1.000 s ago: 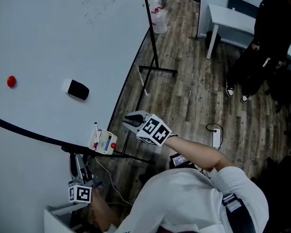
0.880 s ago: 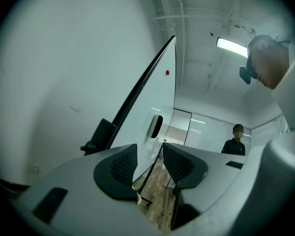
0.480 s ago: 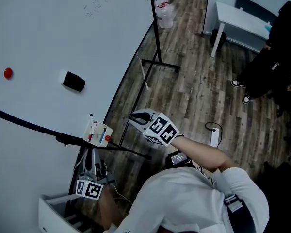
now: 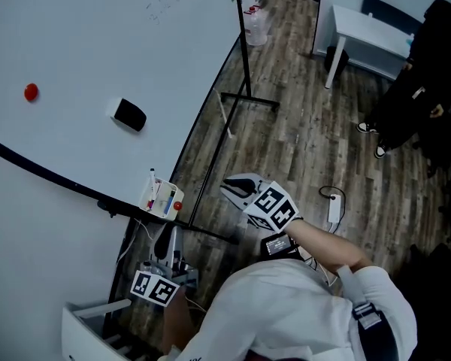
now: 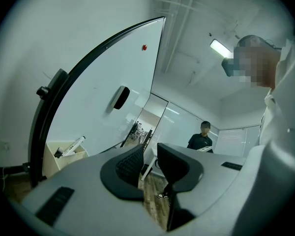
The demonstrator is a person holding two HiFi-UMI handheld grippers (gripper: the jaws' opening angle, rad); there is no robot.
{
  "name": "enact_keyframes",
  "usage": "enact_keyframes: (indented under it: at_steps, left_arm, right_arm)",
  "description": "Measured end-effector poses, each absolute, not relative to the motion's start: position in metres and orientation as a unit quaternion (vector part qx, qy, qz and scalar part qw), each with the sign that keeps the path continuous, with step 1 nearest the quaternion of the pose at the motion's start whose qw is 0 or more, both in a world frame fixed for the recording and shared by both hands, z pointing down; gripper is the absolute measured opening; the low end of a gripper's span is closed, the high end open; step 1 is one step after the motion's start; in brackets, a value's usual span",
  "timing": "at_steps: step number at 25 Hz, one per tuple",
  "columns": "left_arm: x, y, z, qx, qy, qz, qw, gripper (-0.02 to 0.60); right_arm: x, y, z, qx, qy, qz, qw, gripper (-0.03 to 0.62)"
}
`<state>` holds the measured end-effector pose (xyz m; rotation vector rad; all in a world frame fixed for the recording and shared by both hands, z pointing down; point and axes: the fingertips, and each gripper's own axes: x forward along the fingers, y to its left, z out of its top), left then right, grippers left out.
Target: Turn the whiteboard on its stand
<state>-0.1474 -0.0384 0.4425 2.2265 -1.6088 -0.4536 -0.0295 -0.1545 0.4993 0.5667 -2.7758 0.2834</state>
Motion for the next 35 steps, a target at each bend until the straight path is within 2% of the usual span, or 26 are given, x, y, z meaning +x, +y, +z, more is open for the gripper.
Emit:
enact_keyframes:
  at_steps: [17, 35]
  left_arm:
    - [-0.152, 0.023, 0.461, 0.835, -0.502, -0.116, 0.192, 0.095]
    - [-0.113, 0.067, 0.467, 0.865, -0.446, -0.112, 0.199, 0.095]
  right_arm:
    - [-0.014, -0.073, 0.504, 0.282, -0.941, 0.125, 0.138, 0.077]
    - [0.025, -0.015, 0.488, 0.323, -0.93, 0.125, 0.122, 0.077]
